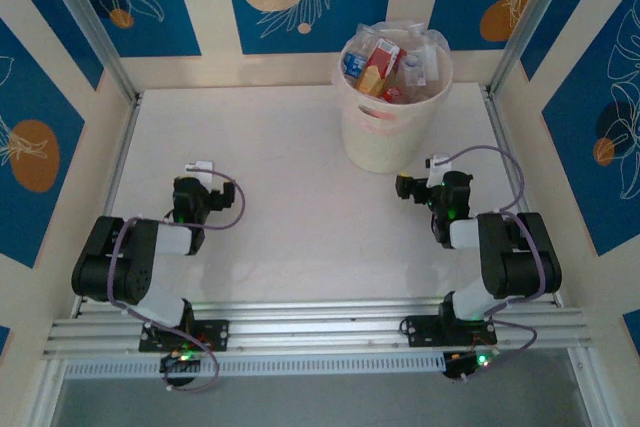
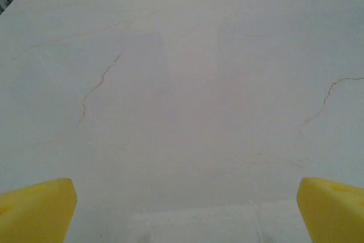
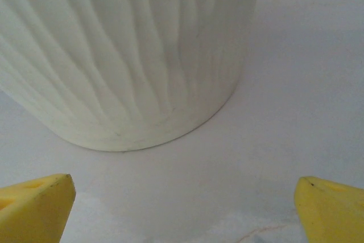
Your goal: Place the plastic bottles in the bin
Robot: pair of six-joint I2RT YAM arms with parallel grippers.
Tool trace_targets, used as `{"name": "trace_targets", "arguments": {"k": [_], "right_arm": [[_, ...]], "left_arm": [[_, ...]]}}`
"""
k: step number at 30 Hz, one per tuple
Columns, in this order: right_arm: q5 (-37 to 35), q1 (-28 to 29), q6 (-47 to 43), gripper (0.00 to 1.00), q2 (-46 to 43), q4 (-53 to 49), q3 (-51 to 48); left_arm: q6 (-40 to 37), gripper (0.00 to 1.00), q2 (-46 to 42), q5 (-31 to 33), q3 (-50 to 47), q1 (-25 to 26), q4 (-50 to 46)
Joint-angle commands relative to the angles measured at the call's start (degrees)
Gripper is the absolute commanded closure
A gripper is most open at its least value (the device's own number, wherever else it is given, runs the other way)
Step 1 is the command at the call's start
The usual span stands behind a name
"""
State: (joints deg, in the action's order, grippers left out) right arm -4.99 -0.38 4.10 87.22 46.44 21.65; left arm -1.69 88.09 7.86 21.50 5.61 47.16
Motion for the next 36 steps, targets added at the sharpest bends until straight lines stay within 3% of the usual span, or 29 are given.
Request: {"name": "trace_targets", "arguments": {"k": [1,4,36], "right_arm": [[2.86,-0.74,2.15,0.01,0.33,1.25,1.76],[-0.34,0.45,1.53,0.01,0.29,0.58,2.00],[-0.19,0.38,1.70,0.01,0.06,-0.03,2.15]], "left_arm": [[-0.41,0.00,-0.12,-1.35,1.09,-0.86,1.39],[-0.41,0.00,-0.12,-1.35,1.10,-0.86,1.36],[-0.39,0.01,-0.12,-1.35,1.18,-0.86,1.37]]}}
